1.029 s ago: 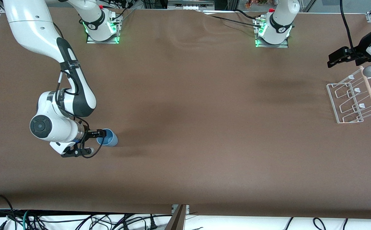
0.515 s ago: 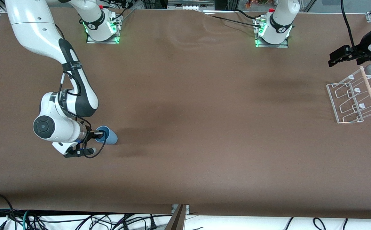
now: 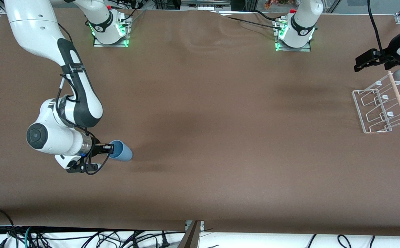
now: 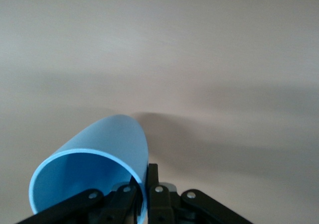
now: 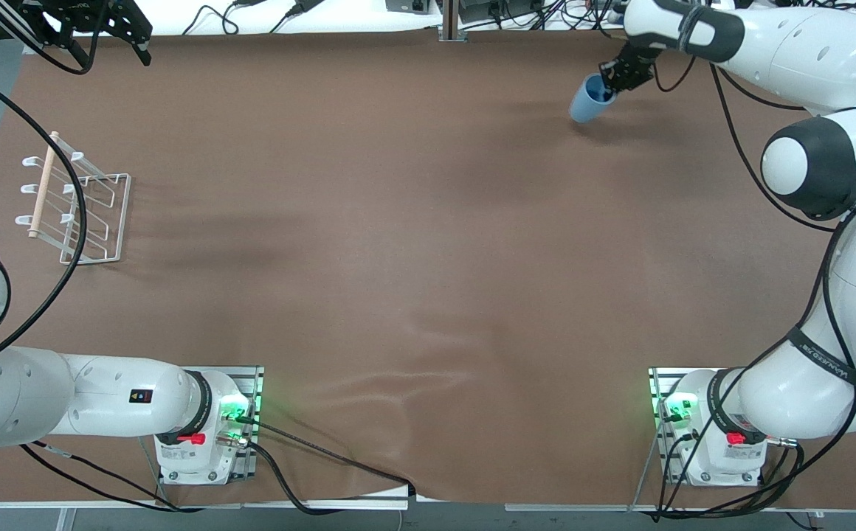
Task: Transfer cup to left arm and place on rack
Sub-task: 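Lift the cup and tilt it sideways with the right gripper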
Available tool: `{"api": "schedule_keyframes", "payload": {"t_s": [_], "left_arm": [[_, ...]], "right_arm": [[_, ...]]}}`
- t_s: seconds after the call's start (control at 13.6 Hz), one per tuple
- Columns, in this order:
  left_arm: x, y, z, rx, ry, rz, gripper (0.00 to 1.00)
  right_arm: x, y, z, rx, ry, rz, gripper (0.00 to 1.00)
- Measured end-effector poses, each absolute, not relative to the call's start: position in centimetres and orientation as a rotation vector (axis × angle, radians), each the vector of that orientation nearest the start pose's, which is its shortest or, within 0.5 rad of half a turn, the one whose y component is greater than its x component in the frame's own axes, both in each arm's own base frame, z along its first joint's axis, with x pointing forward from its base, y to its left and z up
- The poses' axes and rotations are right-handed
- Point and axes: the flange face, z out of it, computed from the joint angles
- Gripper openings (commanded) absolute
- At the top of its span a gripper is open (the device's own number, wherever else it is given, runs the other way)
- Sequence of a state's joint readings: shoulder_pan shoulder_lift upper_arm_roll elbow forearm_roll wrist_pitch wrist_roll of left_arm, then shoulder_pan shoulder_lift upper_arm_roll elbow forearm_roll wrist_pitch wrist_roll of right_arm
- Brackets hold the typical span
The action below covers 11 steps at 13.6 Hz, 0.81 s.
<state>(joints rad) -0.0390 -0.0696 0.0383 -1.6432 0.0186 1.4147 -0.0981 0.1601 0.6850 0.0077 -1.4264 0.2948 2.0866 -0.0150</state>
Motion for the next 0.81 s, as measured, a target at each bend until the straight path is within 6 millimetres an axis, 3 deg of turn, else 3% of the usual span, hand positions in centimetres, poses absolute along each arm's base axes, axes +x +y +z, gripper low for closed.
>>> {"api": "schedule_keyframes", "payload": {"t_s": [0.22, 0.59, 0.81], "left_arm": [[51.5, 0.3, 61.5, -3.104, -0.154, 0.247, 1.0], [51.5, 0.4, 61.5, -3.104, -0.156, 0.248, 1.0], [51.5, 0.4, 61.4, -3.113, -0.046, 0.25, 1.0]], "right_arm": [[71.4, 17.8, 33.2, -2.721, 0.102, 0.075, 0.0], [69.5, 28.4, 39.4, -2.535, 0.266, 0.145, 0.0], [69.2, 30.8, 42.4, -2.343, 0.313, 0.199, 0.0]]}}
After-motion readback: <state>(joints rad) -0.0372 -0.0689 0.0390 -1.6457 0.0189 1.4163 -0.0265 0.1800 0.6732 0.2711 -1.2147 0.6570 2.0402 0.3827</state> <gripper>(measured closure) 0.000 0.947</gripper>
